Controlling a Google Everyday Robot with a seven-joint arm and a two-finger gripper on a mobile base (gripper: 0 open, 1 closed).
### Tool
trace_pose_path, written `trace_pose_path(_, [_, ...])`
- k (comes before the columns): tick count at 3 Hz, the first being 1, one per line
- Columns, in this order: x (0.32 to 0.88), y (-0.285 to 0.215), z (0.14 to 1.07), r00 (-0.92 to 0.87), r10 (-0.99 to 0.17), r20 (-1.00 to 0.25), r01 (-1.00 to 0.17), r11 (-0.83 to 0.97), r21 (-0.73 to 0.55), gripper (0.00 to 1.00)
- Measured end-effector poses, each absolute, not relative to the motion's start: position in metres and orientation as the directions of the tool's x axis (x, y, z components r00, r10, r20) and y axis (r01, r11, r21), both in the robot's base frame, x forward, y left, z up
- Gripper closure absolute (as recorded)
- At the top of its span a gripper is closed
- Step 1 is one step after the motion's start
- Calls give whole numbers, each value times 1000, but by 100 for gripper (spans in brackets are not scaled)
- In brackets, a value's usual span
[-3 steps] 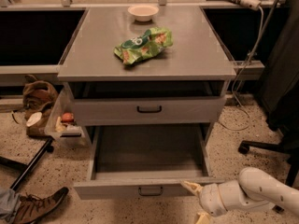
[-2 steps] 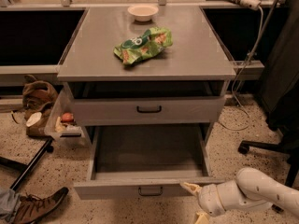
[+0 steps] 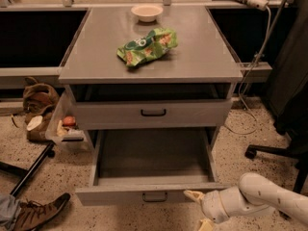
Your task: Close middle drawer
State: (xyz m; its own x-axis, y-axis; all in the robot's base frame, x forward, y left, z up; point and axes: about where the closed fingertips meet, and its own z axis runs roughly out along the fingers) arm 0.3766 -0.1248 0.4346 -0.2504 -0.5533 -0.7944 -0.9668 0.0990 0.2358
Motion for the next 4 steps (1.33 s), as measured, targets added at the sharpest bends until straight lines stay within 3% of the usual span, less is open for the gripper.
trace_pose_path(3, [448, -122, 482, -165, -616, -770, -986, 85, 143, 0])
trace_pose_path(4, [448, -122, 482, -165, -616, -770, -986, 85, 143, 0])
